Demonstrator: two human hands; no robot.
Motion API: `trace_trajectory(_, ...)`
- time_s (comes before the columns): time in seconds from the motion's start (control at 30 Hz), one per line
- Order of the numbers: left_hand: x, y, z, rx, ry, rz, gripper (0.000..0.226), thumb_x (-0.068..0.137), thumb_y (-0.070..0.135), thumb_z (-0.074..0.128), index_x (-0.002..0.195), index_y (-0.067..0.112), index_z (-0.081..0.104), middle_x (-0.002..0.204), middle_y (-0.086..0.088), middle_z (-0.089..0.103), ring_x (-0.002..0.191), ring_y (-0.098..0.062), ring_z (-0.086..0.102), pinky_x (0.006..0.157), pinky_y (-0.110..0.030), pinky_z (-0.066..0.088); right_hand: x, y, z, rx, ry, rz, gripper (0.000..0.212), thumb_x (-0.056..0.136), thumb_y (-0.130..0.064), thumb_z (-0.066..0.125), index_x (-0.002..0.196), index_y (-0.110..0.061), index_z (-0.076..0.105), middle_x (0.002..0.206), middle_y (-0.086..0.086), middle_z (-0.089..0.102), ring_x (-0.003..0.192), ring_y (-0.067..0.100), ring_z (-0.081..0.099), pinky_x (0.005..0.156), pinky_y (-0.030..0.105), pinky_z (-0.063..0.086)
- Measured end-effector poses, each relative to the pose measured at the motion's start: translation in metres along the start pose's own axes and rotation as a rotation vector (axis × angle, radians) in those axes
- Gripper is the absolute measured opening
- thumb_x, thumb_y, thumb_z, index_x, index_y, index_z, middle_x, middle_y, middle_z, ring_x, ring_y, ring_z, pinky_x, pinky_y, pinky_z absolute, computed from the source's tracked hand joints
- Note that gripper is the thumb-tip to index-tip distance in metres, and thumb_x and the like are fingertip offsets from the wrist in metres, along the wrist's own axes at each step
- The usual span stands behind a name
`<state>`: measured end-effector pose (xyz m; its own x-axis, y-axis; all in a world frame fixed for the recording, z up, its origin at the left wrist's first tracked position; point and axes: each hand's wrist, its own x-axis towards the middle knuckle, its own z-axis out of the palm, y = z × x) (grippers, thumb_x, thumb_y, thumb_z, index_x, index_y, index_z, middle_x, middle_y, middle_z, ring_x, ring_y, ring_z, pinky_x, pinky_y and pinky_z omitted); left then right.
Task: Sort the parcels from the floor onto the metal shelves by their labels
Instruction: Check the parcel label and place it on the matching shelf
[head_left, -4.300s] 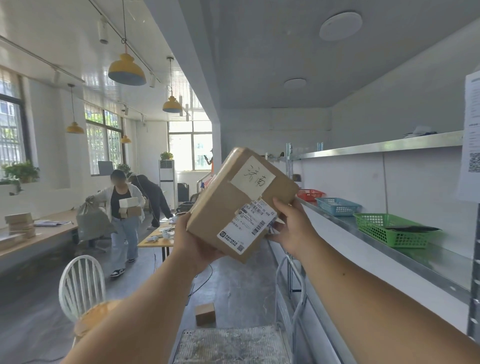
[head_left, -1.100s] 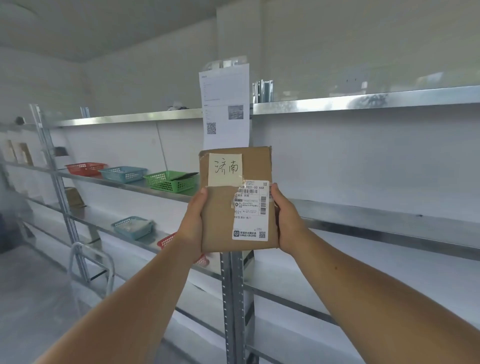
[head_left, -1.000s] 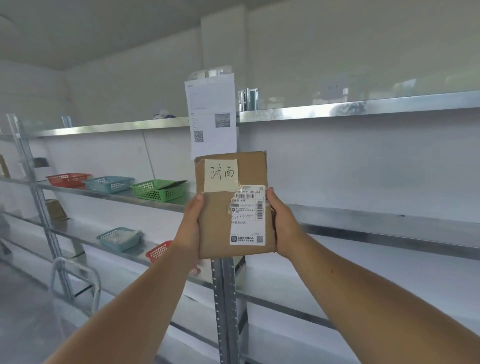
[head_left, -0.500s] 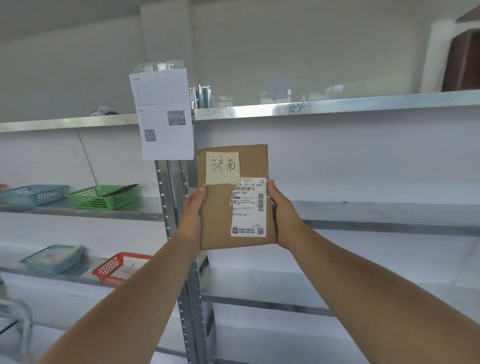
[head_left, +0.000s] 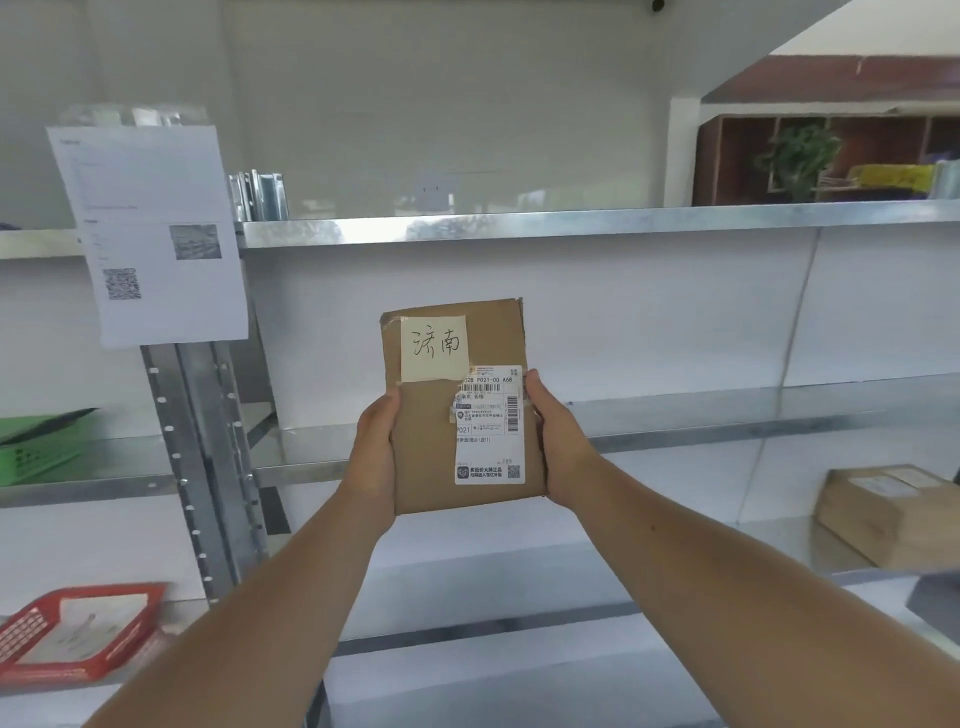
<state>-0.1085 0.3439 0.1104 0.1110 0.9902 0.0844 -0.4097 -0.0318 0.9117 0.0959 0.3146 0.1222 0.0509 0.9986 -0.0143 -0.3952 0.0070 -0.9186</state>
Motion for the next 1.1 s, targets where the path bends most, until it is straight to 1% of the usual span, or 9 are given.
trace_trajectory(0.07, 0.005, -0.009, 0.016, -0.003, -0.041, -0.013, 0.057, 0.101, 0.066, 0.054, 0.145, 0.031, 0.062, 0.143, -0.008, 0.072, 0.130, -0.035, 0.069, 0.111, -0.067, 0.051, -0.004, -0.007, -0.016, -0.011, 0.042, -0.005, 0.067, 0.096, -0.076, 0.057, 0.136, -0.026, 0.077, 0.132, 0.007, 0.080, 0.122, 0.036, 0.077, 0.111, 0.061, 0.056)
trace_trajectory(0.2, 0.012, -0.024, 0.054, 0.010, -0.148, -0.015, 0.048, 0.104, 0.063, 0.050, 0.128, 0.031, 0.077, 0.135, -0.010, 0.076, 0.129, -0.037, 0.070, 0.111, -0.069, 0.050, -0.013, -0.021, -0.051, -0.032, 0.108, -0.023, 0.070, 0.095, -0.078, 0.057, 0.138, -0.026, 0.076, 0.137, 0.007, 0.078, 0.127, 0.037, 0.073, 0.114, 0.060, 0.054)
trace_trajectory(0.37, 0.014, -0.047, 0.111, 0.032, -0.199, -0.050, 0.054, 0.101, 0.069, 0.050, 0.136, 0.033, 0.070, 0.136, -0.007, 0.076, 0.128, -0.035, 0.071, 0.110, -0.071, 0.050, -0.024, -0.044, -0.107, -0.038, 0.165, -0.043, 0.072, 0.096, -0.078, 0.055, 0.139, -0.024, 0.075, 0.138, 0.008, 0.077, 0.129, 0.037, 0.072, 0.115, 0.060, 0.053)
trace_trajectory(0.5, 0.014, -0.066, 0.158, 0.024, -0.202, -0.078, 0.059, 0.099, 0.072, 0.051, 0.143, 0.035, 0.064, 0.139, -0.004, 0.074, 0.128, -0.032, 0.071, 0.111, -0.068, 0.050, -0.034, -0.069, -0.152, -0.075, 0.209, -0.050, 0.069, 0.094, -0.080, 0.056, 0.134, -0.029, 0.078, 0.135, 0.003, 0.079, 0.127, 0.034, 0.074, 0.113, 0.059, 0.056)
trace_trajectory(0.67, 0.009, -0.090, 0.224, 0.021, -0.226, -0.088, 0.058, 0.098, 0.073, 0.050, 0.142, 0.038, 0.064, 0.138, -0.003, 0.075, 0.127, -0.033, 0.071, 0.108, -0.071, 0.051, -0.048, -0.101, -0.212, -0.106, 0.251, -0.057, 0.067, 0.093, -0.081, 0.057, 0.131, -0.031, 0.080, 0.132, 0.001, 0.081, 0.124, 0.032, 0.075, 0.110, 0.057, 0.058)
trace_trajectory(0.77, 0.005, -0.106, 0.261, 0.021, -0.223, -0.085, 0.058, 0.099, 0.072, 0.051, 0.144, 0.036, 0.063, 0.138, -0.004, 0.075, 0.127, -0.033, 0.071, 0.108, -0.070, 0.051, -0.057, -0.114, -0.249, -0.120, 0.268, -0.060, 0.068, 0.093, -0.082, 0.055, 0.133, -0.031, 0.078, 0.135, 0.000, 0.079, 0.127, 0.031, 0.074, 0.115, 0.056, 0.054)
trace_trajectory(0.87, 0.000, -0.128, 0.300, 0.025, -0.237, -0.092, 0.058, 0.100, 0.071, 0.050, 0.144, 0.036, 0.062, 0.139, -0.004, 0.074, 0.128, -0.033, 0.071, 0.109, -0.070, 0.051, -0.067, -0.126, -0.292, -0.127, 0.289, -0.047, 0.071, 0.092, -0.084, 0.056, 0.132, -0.031, 0.079, 0.133, 0.002, 0.080, 0.127, 0.032, 0.074, 0.116, 0.056, 0.053)
trace_trajectory(0.97, -0.006, -0.151, 0.337, 0.021, -0.263, -0.099, 0.059, 0.101, 0.070, 0.051, 0.146, 0.032, 0.061, 0.140, -0.005, 0.074, 0.129, -0.033, 0.070, 0.111, -0.069, 0.050, -0.078, -0.136, -0.333, -0.107, 0.299, -0.041, 0.071, 0.090, -0.084, 0.058, 0.128, -0.029, 0.081, 0.130, 0.004, 0.081, 0.124, 0.033, 0.075, 0.113, 0.059, 0.055)
trace_trajectory(1.1, -0.009, -0.170, 0.382, 0.036, -0.304, -0.081, 0.058, 0.102, 0.068, 0.050, 0.144, 0.030, 0.064, 0.140, -0.007, 0.074, 0.129, -0.034, 0.070, 0.110, -0.070, 0.050, -0.086, -0.153, -0.379, -0.085, 0.302, -0.059, 0.071, 0.090, -0.083, 0.058, 0.130, -0.030, 0.080, 0.130, 0.004, 0.081, 0.121, 0.034, 0.077, 0.109, 0.061, 0.058)
